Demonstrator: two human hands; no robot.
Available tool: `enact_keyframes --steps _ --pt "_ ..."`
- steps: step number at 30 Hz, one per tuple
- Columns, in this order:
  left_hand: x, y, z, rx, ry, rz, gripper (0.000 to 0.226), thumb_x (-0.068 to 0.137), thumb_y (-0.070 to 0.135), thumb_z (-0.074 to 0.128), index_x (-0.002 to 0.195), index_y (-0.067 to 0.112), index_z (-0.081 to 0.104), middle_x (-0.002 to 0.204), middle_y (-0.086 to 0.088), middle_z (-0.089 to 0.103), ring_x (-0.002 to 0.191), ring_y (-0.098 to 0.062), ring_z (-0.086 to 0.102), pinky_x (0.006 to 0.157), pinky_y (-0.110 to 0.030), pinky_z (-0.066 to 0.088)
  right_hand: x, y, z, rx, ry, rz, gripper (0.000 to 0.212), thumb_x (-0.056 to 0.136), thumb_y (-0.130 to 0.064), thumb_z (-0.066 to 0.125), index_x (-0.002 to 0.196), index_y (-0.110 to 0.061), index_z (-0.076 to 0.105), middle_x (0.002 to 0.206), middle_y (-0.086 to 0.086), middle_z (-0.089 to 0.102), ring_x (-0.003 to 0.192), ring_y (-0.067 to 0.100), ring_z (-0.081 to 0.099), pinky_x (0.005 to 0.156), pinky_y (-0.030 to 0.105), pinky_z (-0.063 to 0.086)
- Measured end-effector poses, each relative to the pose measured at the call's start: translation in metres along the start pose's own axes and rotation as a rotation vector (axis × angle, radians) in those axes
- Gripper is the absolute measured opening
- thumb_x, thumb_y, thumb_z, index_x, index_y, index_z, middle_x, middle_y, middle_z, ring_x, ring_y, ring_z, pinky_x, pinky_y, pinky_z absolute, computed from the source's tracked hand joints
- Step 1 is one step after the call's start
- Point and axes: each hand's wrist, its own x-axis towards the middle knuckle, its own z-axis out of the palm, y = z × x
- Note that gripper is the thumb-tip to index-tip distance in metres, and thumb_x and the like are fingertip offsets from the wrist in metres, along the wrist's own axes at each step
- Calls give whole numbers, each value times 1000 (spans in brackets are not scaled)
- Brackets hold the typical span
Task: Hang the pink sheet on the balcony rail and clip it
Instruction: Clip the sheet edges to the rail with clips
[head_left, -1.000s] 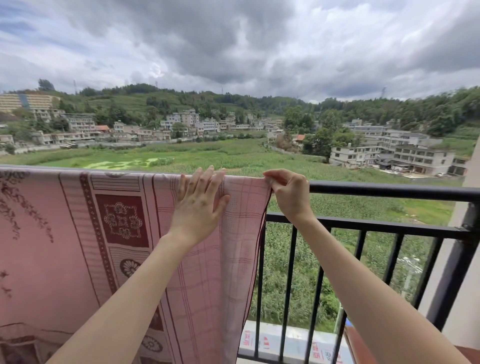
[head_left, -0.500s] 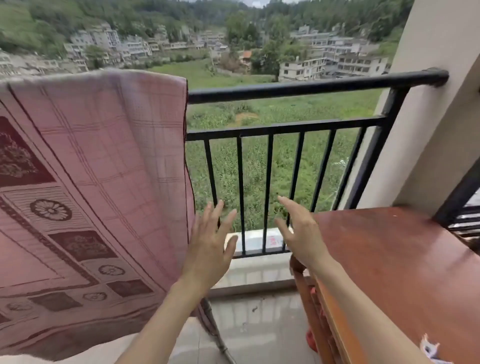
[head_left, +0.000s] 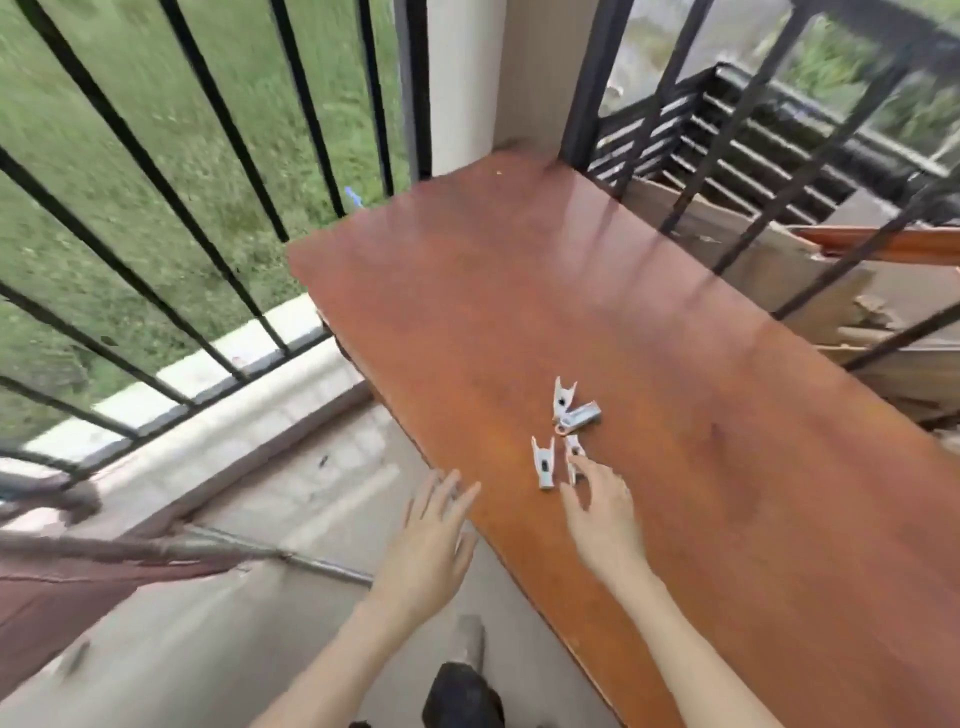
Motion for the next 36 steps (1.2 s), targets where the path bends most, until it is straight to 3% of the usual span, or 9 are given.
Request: enact_keyframes --steps 4,8,11,17,20,26,29,33,36 --pt "57 36 25 -73 -85 12 54 97 34 37 146 23 18 155 -3 15 144 -24 9 116 -35 12 23 32 8 -18 70 107 34 89 -18 55 122 -11 55 122 8 56 115 28 46 97 30 29" --pt "104 69 44 -179 -33 -67 65 92 34 48 146 15 16 150 -6 27 138 -24 24 109 -37 28 43 43 20 -11 38 186 38 90 -18 54 127 -7 50 123 12 53 117 30 45 104 36 30" --pt "122 81 57 -165 -1 -186 72 89 36 54 145 13 15 140 -6 36 126 -26 35 98 -36 36 50 51 26 18 53 194 39 90 -16 54 127 -6 50 119 13 51 111 30 45 97 34 32" --pt "116 72 63 -271 23 -260 52 92 5 40 141 12 28 128 -10 44 115 -27 43 94 -34 39 52 57 25 -61 5 153 36 91 -14 50 126 -6 52 113 10 52 109 26 44 93 29 32" --pt "115 56 54 -331 7 -264 49 90 2 43 137 12 36 128 -8 47 117 -26 46 94 -30 36 57 51 25 -121 -37 174 34 88 -14 49 121 -7 55 111 11 53 107 27 45 91 30 32" --pt "102 28 -4 -542 28 -341 36 85 3 56 120 11 57 111 -11 60 100 -26 55 85 -24 41 56 -2 6 611 -80 416 21 90 -9 43 94 -18 62 76 -3 58 70 13 57 76 29 46" --pt "81 8 -50 -665 72 -362 33 85 4 59 116 15 59 98 -5 63 82 -18 58 62 -8 42 62 -48 2 965 -222 461 30 89 6 26 82 -7 52 74 8 48 63 20 54 70 34 48" --pt "49 -27 -109 -682 261 -383 28 84 11 62 112 19 63 95 6 63 75 -5 57 61 -5 39 65 -127 5 1084 -432 330 29 84 9 20 84 -4 46 70 12 48 59 21 43 55 29 32" --pt "20 -59 -150 -708 401 -401 30 83 15 65 112 17 64 105 2 67 82 -10 61 69 -10 44 60 -193 13 1127 -582 219 27 84 3 20 78 -6 46 61 8 44 52 15 38 51 26 28"
